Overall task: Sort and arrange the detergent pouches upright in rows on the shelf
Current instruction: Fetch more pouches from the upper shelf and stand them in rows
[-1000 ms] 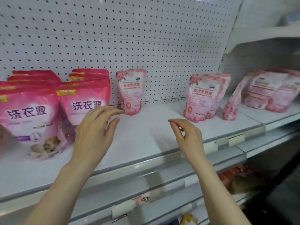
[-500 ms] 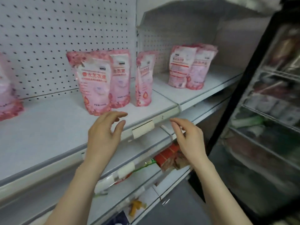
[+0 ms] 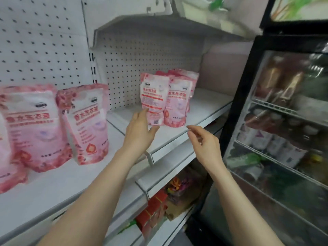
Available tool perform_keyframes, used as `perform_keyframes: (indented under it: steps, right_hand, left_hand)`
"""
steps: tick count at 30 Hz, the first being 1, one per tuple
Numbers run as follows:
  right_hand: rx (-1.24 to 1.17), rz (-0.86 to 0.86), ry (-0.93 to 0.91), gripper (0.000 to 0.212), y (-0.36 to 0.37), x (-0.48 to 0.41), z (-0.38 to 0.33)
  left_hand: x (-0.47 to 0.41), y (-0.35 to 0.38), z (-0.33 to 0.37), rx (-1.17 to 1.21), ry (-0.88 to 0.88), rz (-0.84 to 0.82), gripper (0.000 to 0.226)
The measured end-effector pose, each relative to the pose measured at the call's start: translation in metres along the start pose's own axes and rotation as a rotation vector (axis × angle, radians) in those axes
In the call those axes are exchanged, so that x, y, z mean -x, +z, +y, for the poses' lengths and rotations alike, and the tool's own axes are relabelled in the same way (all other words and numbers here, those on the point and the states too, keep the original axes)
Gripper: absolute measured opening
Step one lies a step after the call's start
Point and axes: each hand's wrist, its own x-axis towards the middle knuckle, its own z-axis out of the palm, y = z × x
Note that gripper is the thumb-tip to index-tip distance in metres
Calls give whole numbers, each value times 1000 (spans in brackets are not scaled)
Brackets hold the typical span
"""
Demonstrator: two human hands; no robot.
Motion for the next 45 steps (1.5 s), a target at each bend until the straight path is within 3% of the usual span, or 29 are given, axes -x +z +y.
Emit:
perform_keyframes:
  steps: [8, 10, 13, 15, 18, 23, 25, 28, 31, 35, 38, 42, 45]
  right_hand:
    - [-13, 29, 47, 29, 2, -97, 46]
    - [-25, 13, 70, 28, 3, -112, 58]
    - [-65, -5, 84, 29, 8, -132, 68]
    - [-106, -48, 59, 33, 18, -145, 67]
    - [-131, -145, 44, 41, 41, -158, 64]
    - [-48, -106, 1, 38, 62, -163, 56]
    - [-88, -191, -48, 46, 66, -160, 51]
    - [-194, -335, -85, 56, 67, -156, 48]
    - [-354, -478, -64, 46, 61, -160, 55]
    - [-351, -490, -144, 30, 59, -174, 71]
    - [-371, -544, -218, 13, 66, -183, 73]
    - [-520, -566, -158, 35, 71, -186, 66]
    - [-637, -693, -53, 85, 71, -193, 62]
  left_hand:
    - [-139, 76, 6, 70, -291, 3, 120]
    - [-151, 83, 1, 36, -279, 50, 107]
    - [-155, 66, -13, 67, -250, 96, 46]
    - [-158, 44, -28, 212, -335, 101, 29]
    - [-150, 18, -51, 529, -468, 140, 28]
    - [-130, 13, -60, 692, -546, 225, 23]
    - [-126, 12, -57, 661, -514, 222, 24]
    - [-117, 11, -46, 520, -414, 90, 28]
    - [-106, 15, -40, 527, -390, 65, 37]
    - [-91, 31, -35, 597, -453, 173, 29]
    - [-85, 41, -34, 460, -487, 190, 42]
    - [-73, 37, -34, 369, -517, 302, 44]
    - [-61, 27, -33, 362, -530, 310, 41]
